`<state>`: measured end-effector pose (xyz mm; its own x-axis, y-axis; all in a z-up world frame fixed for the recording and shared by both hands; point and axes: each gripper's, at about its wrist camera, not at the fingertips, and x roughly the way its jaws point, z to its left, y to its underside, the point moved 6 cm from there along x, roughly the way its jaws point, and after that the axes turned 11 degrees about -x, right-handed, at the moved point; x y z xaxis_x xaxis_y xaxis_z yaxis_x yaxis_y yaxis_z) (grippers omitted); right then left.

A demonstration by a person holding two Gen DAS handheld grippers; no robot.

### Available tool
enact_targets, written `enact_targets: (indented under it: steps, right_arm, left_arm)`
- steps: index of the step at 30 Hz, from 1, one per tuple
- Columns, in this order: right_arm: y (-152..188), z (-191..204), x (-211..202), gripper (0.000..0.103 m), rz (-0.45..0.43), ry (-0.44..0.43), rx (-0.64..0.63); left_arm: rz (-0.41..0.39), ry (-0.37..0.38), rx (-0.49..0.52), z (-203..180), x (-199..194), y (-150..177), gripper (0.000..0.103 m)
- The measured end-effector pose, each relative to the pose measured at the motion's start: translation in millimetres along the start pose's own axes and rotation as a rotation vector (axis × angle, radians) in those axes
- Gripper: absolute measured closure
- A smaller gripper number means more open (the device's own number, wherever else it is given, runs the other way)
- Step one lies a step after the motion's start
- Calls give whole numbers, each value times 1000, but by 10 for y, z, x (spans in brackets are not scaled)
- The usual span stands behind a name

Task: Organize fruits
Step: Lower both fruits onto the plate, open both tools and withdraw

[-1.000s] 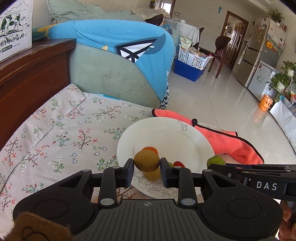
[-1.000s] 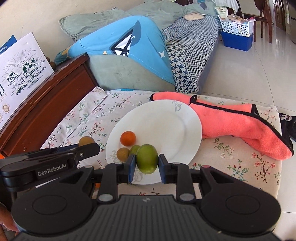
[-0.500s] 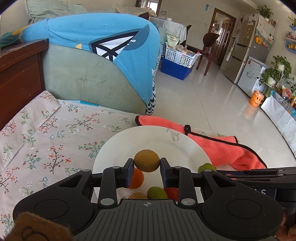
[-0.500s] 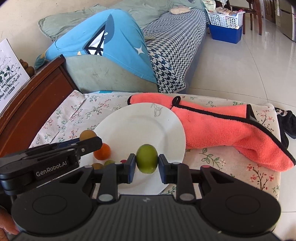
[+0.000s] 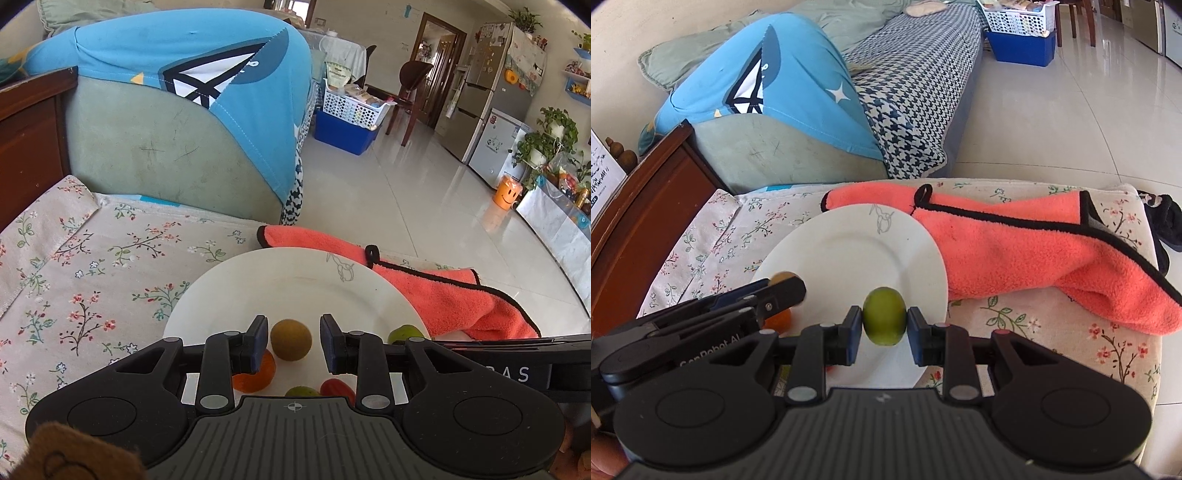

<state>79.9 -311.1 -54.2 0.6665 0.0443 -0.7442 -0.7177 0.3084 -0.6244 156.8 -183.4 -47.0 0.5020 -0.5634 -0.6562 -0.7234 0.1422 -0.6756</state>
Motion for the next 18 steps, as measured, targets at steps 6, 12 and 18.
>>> enact_targets:
  steps: [6,12,18]
  right_arm:
    - [-40,26,-43,73,-19,-23,7]
    - [-86,40,-114,73,-41,-35,10]
    - [-85,75,-199,73,-45,-54,-1]
  left_arm:
    - [-18,12,-18,-37,-74,-60,65]
    - [-32,-28,-44,-4,-215,-122,46]
    - [-11,-80,-67,72,-386,-126,41]
